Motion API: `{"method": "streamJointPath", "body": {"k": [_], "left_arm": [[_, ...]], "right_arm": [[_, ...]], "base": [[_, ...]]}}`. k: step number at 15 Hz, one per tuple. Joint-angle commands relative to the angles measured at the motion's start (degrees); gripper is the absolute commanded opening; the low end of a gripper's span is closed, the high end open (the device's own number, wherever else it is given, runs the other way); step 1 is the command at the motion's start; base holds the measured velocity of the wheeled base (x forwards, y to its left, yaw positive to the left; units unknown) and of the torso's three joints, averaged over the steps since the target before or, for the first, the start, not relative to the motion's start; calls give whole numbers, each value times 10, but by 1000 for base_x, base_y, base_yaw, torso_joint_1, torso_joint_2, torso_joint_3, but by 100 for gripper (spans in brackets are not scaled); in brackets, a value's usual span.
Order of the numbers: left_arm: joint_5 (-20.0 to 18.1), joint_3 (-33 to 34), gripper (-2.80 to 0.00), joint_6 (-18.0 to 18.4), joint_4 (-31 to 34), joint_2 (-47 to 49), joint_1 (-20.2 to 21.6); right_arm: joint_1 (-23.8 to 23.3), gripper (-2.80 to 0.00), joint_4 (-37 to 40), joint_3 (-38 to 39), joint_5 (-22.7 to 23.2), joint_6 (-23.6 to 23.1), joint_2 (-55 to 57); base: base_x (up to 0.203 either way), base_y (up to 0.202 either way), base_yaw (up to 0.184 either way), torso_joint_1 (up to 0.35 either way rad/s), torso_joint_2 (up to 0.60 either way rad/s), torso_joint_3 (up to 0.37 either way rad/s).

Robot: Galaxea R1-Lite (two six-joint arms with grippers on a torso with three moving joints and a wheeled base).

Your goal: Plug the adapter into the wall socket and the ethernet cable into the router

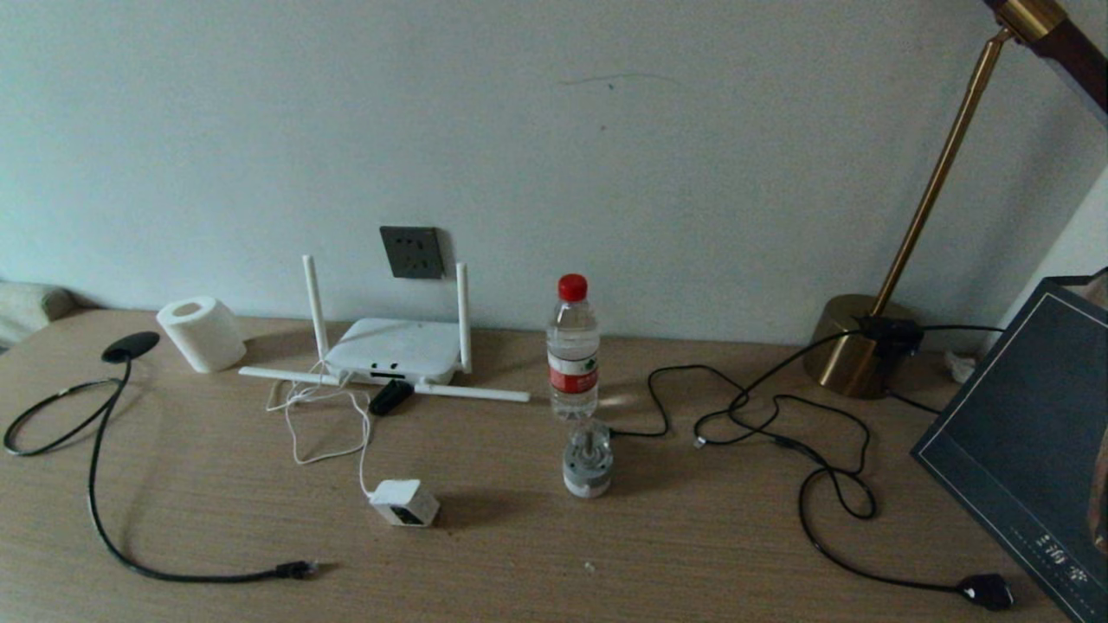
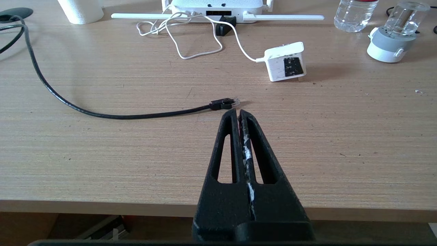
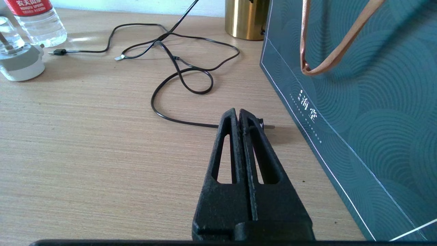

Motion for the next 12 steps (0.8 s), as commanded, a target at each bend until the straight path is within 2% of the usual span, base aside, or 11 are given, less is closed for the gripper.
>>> {"method": "streamJointPath", "body": {"k": [1, 4, 6, 8, 12], "left_arm": [[0, 1, -280, 0, -3, 1, 0], [2, -7, -280, 9, -5, 1, 0], [-11, -85, -280, 15, 1, 30, 0], [-41, -157, -280, 17, 7, 128, -8], [-84, -315, -280, 27, 8, 390, -49]], "right_arm": [[0, -280, 0, 0, 0, 0, 1], [0, -280, 0, 0, 0, 0, 1], [0, -280, 0, 0, 0, 0, 1], [0, -280, 0, 0, 0, 0, 1], [0, -280, 0, 0, 0, 0, 1]], "base": [[0, 0, 0, 0, 0, 0], [0, 0, 0, 0, 0, 0], [0, 0, 0, 0, 0, 0], [0, 0, 0, 0, 0, 0], [0, 0, 0, 0, 0, 0]]}}
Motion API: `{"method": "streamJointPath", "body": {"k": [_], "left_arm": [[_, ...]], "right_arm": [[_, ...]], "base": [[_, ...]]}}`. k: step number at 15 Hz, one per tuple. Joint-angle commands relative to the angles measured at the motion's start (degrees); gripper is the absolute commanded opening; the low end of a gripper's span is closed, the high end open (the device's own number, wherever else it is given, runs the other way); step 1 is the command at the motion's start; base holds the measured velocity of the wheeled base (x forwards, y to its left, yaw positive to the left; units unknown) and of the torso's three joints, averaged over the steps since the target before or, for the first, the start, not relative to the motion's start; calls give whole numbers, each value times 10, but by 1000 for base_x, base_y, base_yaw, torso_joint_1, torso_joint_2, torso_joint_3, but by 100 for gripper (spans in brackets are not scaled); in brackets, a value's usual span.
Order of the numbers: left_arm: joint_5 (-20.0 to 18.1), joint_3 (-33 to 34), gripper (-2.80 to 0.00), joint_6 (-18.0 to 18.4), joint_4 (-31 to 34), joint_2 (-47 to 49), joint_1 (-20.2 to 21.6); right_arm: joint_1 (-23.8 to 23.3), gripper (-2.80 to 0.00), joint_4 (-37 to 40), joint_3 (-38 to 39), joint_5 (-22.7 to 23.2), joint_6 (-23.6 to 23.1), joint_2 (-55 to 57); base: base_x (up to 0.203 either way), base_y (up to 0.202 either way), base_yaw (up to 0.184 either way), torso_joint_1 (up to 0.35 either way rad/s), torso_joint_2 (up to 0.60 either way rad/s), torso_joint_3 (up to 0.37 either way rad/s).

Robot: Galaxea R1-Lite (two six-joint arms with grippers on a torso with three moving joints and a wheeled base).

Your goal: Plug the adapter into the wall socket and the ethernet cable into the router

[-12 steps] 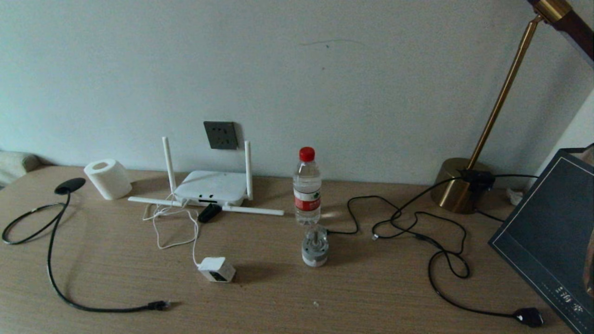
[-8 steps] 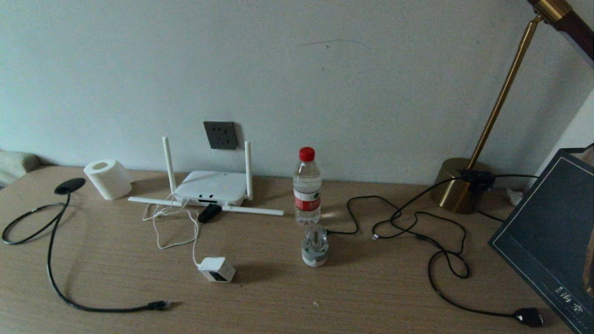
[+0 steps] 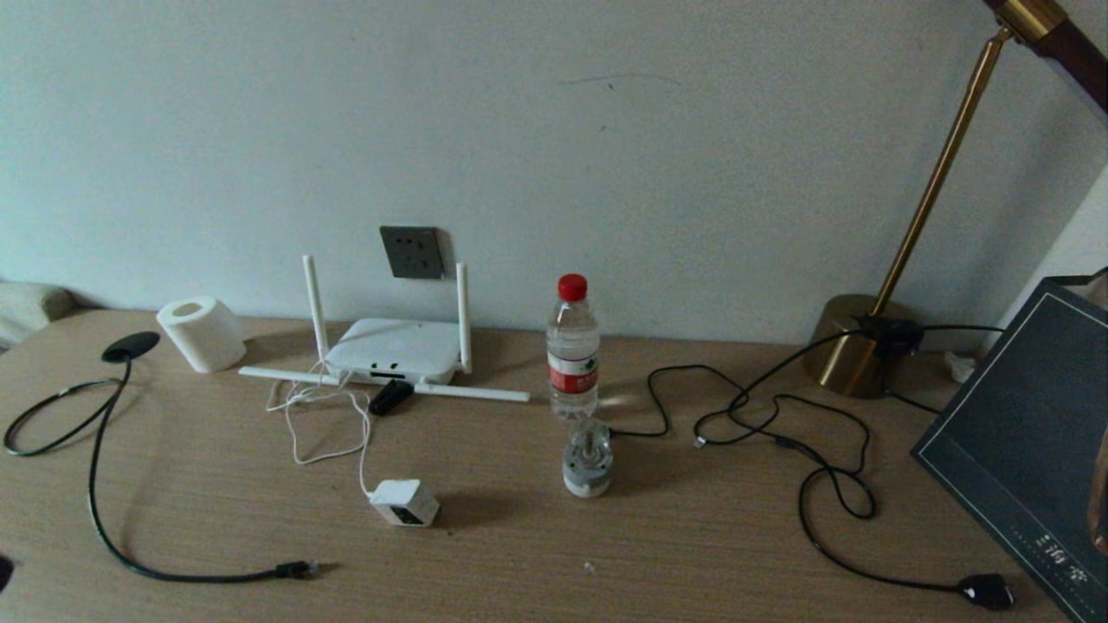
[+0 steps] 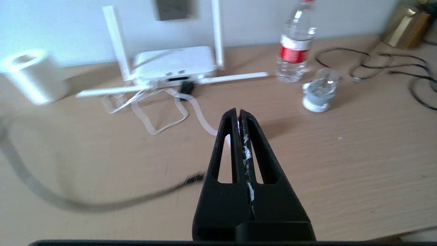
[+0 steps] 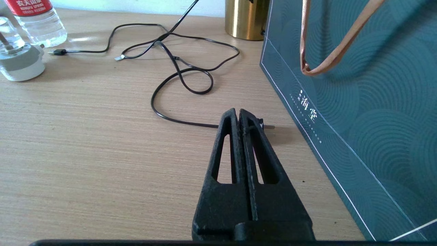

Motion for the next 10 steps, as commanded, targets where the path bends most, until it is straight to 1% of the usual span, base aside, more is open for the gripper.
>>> {"method": "streamJointPath", "body": {"k": [1, 3, 4, 5, 6, 8, 9, 10], "left_arm": [[-7, -58, -280, 9, 0, 166, -14], [-26, -96, -280, 41, -4, 279, -23], [-38, -108, -280, 72, -6, 330, -26], [-47, -119, -280, 118, -9, 377, -28], [-56, -126, -280, 197, -12, 411, -29], [-80, -130, -280, 395, 1, 434, -30], [-106, -131, -280, 464, 30, 443, -31], [-131, -136, -280, 519, 61, 462, -32]], "right_arm": [[0, -280, 0, 0, 0, 0, 1], [0, -280, 0, 0, 0, 0, 1], [0, -280, 0, 0, 0, 0, 1], [0, -280, 0, 0, 0, 0, 1], [0, -280, 0, 0, 0, 0, 1], [0, -280, 0, 0, 0, 0, 1], [0, -280, 0, 0, 0, 0, 1], [0, -280, 0, 0, 0, 0, 1]], "base": [[0, 0, 0, 0, 0, 0], [0, 0, 0, 0, 0, 0], [0, 0, 0, 0, 0, 0], [0, 0, 0, 0, 0, 0], [0, 0, 0, 0, 0, 0], [0, 0, 0, 0, 0, 0], [0, 0, 0, 0, 0, 0], [0, 0, 0, 0, 0, 0]]}}
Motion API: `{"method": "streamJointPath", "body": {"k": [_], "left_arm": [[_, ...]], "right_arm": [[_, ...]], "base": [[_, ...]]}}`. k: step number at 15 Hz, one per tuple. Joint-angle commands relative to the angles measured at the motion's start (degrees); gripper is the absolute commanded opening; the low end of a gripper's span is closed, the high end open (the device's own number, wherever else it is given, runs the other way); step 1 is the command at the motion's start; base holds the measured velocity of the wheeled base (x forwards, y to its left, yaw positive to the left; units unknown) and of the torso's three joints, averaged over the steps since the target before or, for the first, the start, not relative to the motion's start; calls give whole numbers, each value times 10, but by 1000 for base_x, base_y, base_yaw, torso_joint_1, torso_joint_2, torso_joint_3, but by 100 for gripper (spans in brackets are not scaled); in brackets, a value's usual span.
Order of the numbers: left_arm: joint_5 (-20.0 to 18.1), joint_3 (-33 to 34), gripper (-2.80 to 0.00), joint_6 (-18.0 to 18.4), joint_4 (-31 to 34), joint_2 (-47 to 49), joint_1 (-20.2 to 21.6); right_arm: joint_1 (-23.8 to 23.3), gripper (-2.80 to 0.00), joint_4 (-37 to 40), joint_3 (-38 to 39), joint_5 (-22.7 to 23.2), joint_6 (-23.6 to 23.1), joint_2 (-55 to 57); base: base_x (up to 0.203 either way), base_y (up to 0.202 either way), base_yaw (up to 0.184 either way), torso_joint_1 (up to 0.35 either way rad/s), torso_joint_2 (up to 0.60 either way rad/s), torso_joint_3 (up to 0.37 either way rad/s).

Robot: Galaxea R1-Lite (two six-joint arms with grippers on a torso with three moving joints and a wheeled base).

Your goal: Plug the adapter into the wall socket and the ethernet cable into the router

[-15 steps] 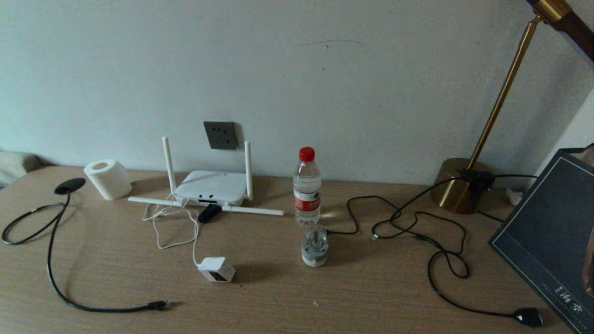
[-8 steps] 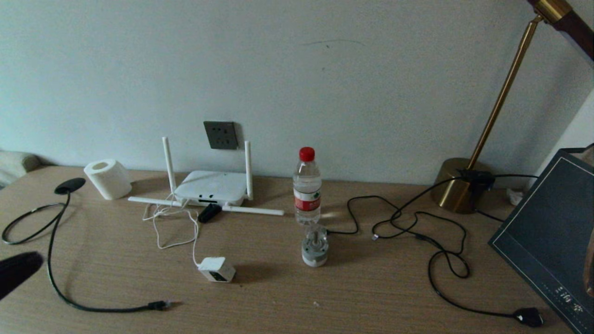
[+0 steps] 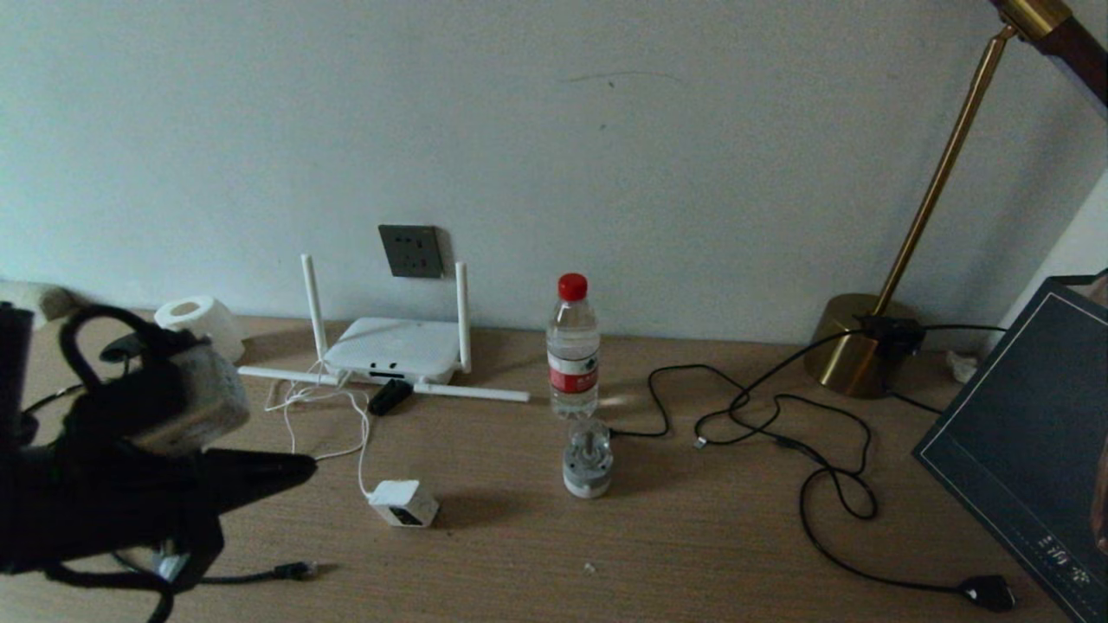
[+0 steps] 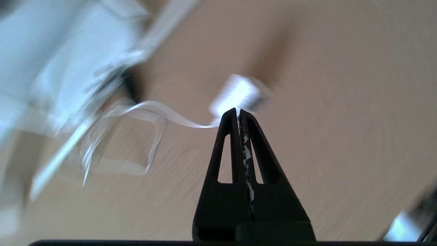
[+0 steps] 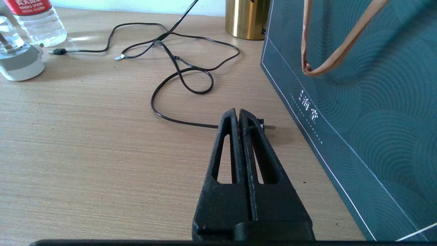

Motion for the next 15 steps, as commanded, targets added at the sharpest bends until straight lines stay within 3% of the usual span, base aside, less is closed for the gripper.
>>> {"method": "streamJointPath", "body": {"k": [1, 4, 6, 8, 9, 15], "left_arm": [[-25, -7, -280, 131, 22, 53, 0], [-69, -85, -280, 243, 86, 127, 1], [-77, -145, -280, 325, 161, 169, 4], [-78, -182, -280, 377, 185, 218, 5], [-78, -197, 0, 404, 193, 238, 9], [-74, -288, 0, 465, 231, 320, 11]], "right_arm": [[0, -280, 0, 0, 0, 0, 1], [0, -280, 0, 0, 0, 0, 1], [0, -280, 0, 0, 0, 0, 1], [0, -280, 0, 0, 0, 0, 1], [0, -280, 0, 0, 0, 0, 1], [0, -280, 0, 0, 0, 0, 1]], "base": [[0, 0, 0, 0, 0, 0], [0, 0, 0, 0, 0, 0], [0, 0, 0, 0, 0, 0], [0, 0, 0, 0, 0, 0], [0, 0, 0, 0, 0, 0], [0, 0, 0, 0, 0, 0]]}}
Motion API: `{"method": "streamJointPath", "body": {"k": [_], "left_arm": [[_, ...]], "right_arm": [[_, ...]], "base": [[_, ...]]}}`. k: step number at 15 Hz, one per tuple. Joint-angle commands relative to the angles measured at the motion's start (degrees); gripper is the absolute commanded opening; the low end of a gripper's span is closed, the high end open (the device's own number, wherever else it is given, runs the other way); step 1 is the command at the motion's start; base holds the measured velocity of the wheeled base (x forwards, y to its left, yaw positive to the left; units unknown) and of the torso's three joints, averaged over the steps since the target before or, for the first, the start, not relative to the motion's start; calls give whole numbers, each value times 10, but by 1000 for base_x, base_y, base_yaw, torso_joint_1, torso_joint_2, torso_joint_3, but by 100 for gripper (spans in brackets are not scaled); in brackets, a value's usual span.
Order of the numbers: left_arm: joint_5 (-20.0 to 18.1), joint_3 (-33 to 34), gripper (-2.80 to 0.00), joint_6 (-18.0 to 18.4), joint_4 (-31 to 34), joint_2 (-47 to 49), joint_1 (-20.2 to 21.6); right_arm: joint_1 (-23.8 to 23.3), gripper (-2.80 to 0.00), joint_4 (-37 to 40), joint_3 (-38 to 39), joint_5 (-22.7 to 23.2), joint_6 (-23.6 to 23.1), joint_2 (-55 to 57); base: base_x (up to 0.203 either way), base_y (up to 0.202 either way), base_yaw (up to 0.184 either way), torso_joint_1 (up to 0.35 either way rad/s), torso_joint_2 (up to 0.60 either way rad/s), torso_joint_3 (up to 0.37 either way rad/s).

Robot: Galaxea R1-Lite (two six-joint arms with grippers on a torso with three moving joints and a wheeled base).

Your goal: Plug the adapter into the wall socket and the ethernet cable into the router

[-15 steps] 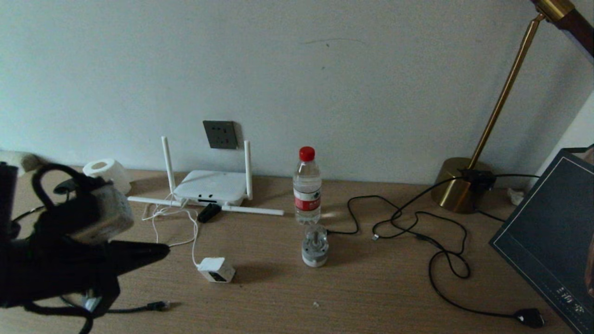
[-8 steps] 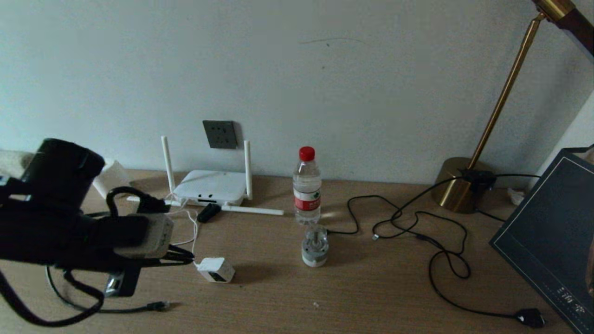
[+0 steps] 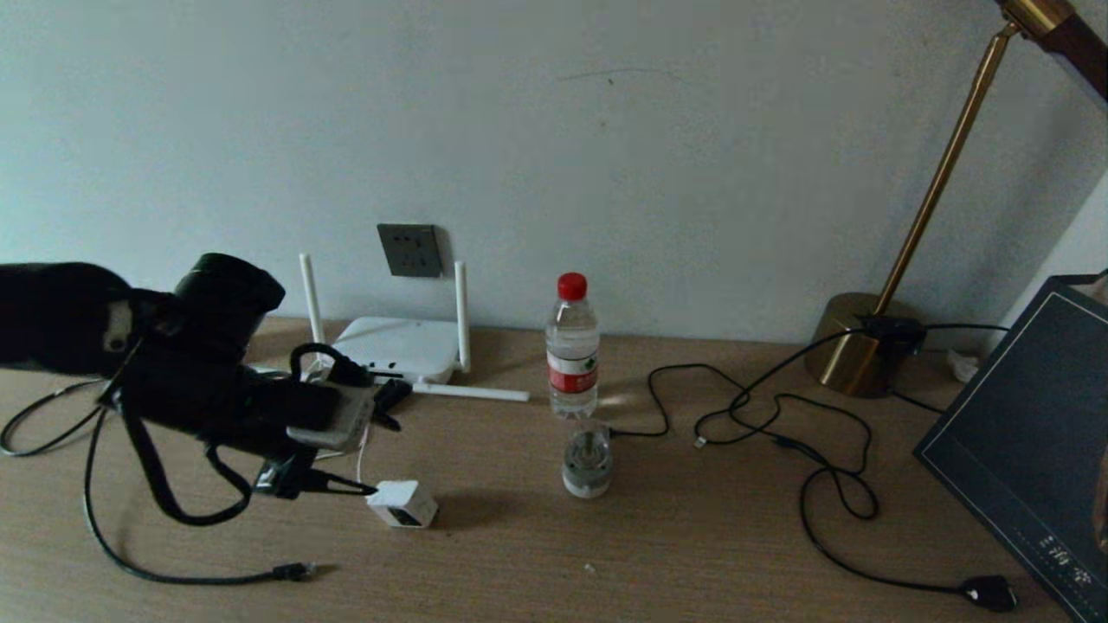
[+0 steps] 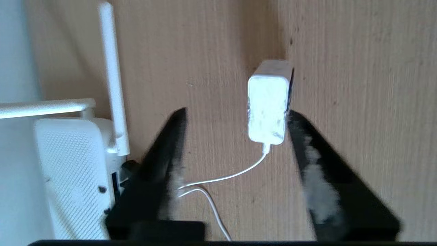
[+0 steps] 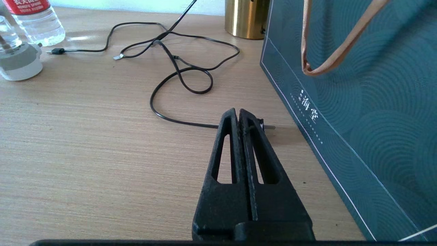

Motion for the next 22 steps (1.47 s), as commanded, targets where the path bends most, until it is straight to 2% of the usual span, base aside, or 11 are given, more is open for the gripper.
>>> {"method": "streamJointPath", "body": {"k": [1, 3, 5, 7, 11, 14, 22], "left_arm": [[9, -34, 0, 7, 33, 24, 0], [41, -70, 0, 8, 110, 31, -3], [52, -80, 0, 8, 131, 57, -7], [53, -83, 0, -3, 132, 79, -15], [53, -113, 0, -47, 135, 110, -43], [54, -126, 0, -63, 137, 122, -53], [62, -112, 0, -69, 137, 126, -52]], "right_arm": [[0, -280, 0, 0, 0, 0, 1], [0, -280, 0, 0, 0, 0, 1], [0, -280, 0, 0, 0, 0, 1], [0, -280, 0, 0, 0, 0, 1], [0, -280, 0, 0, 0, 0, 1], [0, -280, 0, 0, 0, 0, 1], [0, -280, 0, 0, 0, 0, 1]], "base": [[0, 0, 0, 0, 0, 0], [0, 0, 0, 0, 0, 0], [0, 0, 0, 0, 0, 0], [0, 0, 0, 0, 0, 0], [0, 0, 0, 0, 0, 0], [0, 0, 0, 0, 0, 0], [0, 0, 0, 0, 0, 0]]}}
